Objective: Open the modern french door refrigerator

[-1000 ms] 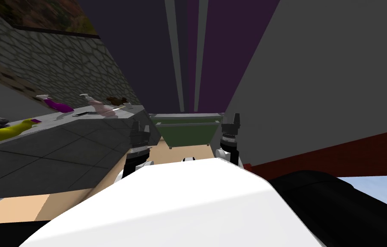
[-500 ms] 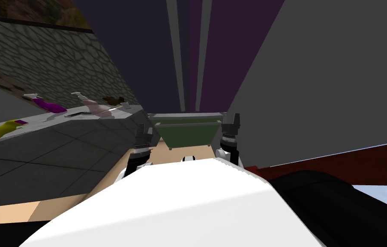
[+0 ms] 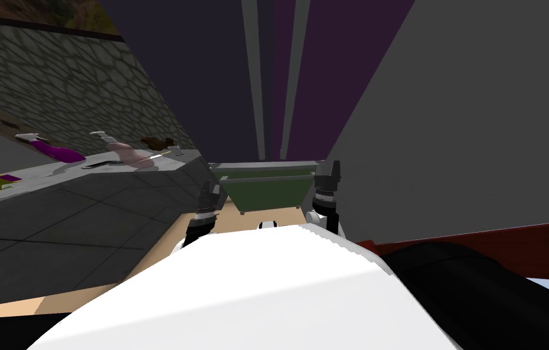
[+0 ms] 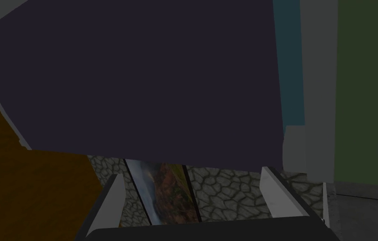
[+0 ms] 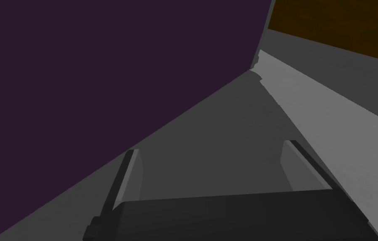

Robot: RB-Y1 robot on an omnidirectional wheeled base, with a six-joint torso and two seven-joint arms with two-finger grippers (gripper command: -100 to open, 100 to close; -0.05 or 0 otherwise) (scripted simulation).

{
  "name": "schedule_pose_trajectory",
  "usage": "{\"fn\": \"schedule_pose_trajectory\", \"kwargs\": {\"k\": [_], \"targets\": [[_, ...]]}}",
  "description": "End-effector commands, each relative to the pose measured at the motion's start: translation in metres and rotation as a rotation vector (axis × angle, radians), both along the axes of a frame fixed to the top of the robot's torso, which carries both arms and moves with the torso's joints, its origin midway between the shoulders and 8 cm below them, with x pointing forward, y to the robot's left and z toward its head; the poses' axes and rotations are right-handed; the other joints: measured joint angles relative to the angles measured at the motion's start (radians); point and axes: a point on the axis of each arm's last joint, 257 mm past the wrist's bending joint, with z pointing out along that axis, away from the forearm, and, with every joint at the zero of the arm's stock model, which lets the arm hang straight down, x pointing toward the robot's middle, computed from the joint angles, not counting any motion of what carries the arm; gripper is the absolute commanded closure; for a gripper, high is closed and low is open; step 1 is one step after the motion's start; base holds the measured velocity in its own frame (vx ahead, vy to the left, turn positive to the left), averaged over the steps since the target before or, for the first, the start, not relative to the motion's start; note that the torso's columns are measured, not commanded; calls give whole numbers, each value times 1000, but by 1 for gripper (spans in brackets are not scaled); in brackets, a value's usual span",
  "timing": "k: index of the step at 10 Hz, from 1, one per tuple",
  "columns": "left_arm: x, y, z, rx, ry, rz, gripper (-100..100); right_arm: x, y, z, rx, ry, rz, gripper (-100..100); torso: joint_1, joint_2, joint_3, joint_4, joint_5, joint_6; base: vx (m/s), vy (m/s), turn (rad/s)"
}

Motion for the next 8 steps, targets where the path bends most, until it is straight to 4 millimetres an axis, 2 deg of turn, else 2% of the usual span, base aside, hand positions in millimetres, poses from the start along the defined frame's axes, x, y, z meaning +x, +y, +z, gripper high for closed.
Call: {"fn": "schedule_pose_trajectory", "kwargs": {"k": [1,8], "targets": [[3,1,-20,3,21,-3,-100,0,0,0,0,0,0,0,1,0,0,0,0,0,68,60,-29],[4,4,-66,6,72,-6,-100,0,0,0,0,0,0,0,0,0,0,0,0,0,61,49,-22]]}}
